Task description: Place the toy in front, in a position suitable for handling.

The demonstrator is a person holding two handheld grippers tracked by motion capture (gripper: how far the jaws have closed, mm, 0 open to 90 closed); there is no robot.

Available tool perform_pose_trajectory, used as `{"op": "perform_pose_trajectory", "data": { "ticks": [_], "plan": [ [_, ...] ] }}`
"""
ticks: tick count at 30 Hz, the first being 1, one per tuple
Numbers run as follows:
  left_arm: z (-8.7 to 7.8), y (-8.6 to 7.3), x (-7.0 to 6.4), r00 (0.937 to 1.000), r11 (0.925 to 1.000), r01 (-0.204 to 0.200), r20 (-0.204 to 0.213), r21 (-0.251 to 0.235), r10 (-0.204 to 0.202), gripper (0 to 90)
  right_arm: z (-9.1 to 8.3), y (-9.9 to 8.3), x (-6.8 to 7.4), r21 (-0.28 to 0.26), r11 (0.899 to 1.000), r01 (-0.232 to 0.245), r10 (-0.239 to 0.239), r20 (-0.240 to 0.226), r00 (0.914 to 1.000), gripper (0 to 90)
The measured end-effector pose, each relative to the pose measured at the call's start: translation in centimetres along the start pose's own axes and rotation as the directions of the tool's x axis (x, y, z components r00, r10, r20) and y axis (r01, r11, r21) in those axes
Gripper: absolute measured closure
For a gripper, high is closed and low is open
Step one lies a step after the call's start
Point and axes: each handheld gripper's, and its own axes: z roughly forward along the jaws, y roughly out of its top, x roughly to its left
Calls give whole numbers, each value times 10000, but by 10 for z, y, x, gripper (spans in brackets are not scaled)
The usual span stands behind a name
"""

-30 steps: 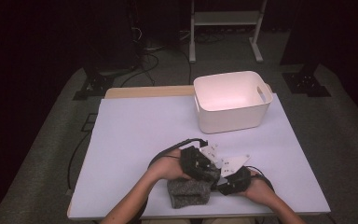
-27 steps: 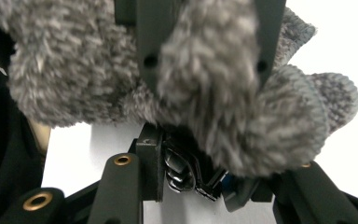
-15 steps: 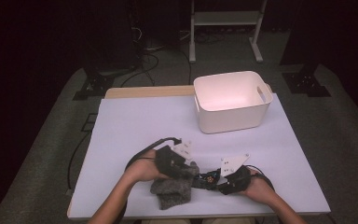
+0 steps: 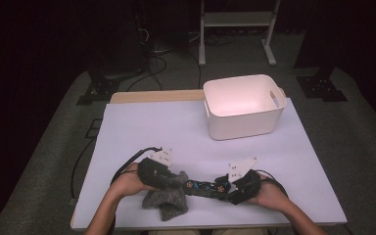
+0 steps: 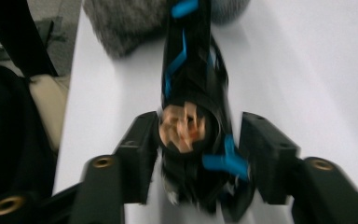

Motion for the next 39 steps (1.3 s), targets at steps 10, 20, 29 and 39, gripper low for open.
{"op": "perform_pose_trajectory", "data": {
  "ticks": [10, 20, 29, 39],
  "plan": [
    [8, 6, -2, 9997, 9998, -74, 224, -201, 79, 758, 33, 49, -3, 1558, 9852, 712, -678, -268, 9973, 460],
    [16, 0, 1, 9975, 9996, 117, 694, -245, -100, 758, 28, 47, -5, 2266, 9716, 679, -640, -247, 9976, 562],
    [16, 14, 2, 9926, 9968, 69, 1213, -796, 28, 770, 24, 44, -4, 2019, 9769, 704, -676, -206, 9975, 567],
    [-17, 45, -1, 9960, 9942, -425, 741, -986, 499, 776, 14, 50, -10, -40, 9999, 129, -130, -71, 9999, 567]
  ]
}}
